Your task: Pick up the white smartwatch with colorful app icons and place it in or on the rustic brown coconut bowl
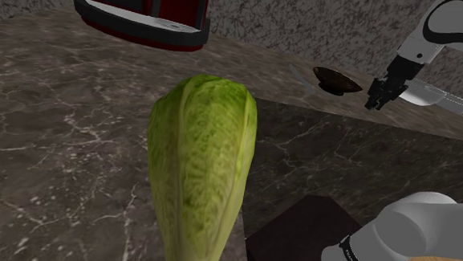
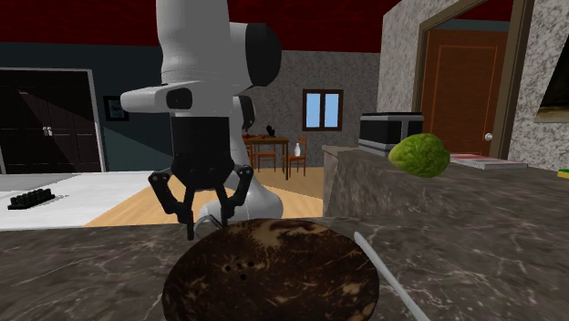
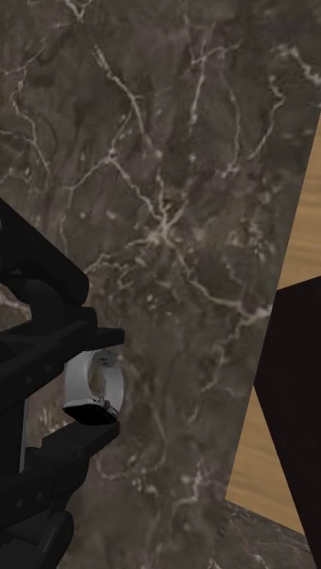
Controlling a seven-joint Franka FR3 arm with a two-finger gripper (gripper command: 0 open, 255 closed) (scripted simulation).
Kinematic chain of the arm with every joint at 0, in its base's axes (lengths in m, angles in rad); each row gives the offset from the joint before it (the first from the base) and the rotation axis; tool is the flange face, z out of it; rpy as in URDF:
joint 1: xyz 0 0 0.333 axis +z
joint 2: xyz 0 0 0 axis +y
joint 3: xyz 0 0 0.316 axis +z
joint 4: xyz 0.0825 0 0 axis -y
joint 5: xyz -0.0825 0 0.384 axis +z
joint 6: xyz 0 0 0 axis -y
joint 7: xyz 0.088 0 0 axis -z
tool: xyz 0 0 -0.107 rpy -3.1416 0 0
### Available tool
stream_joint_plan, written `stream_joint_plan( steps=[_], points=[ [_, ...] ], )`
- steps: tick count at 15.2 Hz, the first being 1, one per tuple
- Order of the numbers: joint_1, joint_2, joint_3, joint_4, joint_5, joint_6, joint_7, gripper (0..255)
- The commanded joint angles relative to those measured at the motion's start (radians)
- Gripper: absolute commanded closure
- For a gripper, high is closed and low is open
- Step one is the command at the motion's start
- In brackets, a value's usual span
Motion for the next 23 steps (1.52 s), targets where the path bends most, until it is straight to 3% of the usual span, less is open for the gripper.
stream_joint_plan(
  steps=[1, 8, 23],
  points=[
    [0.0, 0.0, 0.0, 0.0, 0.0, 0.0, 0.0, 255],
    [0.0, 0.0, 0.0, 0.0, 0.0, 0.0, 0.0, 255],
    [0.014, 0.081, 0.013, 0.266, 0.021, -0.185, -0.015, 255]
  ],
)
